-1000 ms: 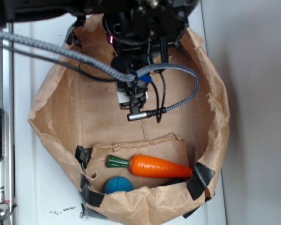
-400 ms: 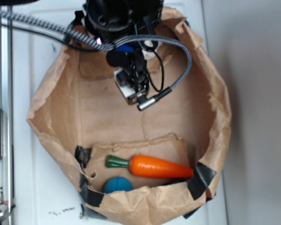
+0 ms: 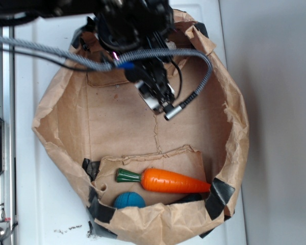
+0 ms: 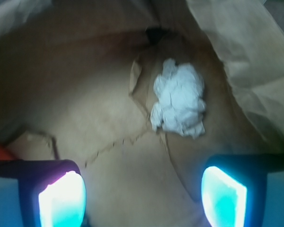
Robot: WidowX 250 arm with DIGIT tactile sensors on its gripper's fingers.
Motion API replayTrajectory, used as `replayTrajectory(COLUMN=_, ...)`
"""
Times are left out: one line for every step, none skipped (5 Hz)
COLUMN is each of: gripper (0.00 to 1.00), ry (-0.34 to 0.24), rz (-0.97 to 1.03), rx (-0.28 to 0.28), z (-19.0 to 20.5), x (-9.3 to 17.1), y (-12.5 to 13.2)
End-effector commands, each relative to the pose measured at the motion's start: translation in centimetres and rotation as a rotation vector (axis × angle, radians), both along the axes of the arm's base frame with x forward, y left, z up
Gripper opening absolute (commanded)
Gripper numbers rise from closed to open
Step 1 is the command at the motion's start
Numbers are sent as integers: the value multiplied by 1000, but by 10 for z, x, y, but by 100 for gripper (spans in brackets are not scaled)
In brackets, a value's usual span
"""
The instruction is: Grab the white paper.
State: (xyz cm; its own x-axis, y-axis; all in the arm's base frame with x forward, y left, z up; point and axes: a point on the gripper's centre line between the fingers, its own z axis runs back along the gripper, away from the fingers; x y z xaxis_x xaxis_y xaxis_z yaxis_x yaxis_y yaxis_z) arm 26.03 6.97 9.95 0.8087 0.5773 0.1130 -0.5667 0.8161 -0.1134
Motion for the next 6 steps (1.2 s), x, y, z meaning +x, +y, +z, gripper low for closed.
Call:
replayTrajectory(gripper=100, ry=22, rz=45, rx=71, z=-11, x=37, y=7)
replayTrajectory(gripper=100, ry=10, rz=49, rx=79, z=-11, x=36, y=15)
replayTrajectory(gripper=100, ry=-4, rz=45, rx=70, z=-4, x=27, y=25)
replayTrajectory(gripper=100, ry=-10, rz=70, rx=72, z=0, x=17, y=39)
replayTrajectory(gripper=100, ry=12, rz=101, rx=151, z=-5, x=13, y=48)
replayTrajectory(gripper=100, ry=28, rz=137, rx=197, z=-14, x=17, y=55)
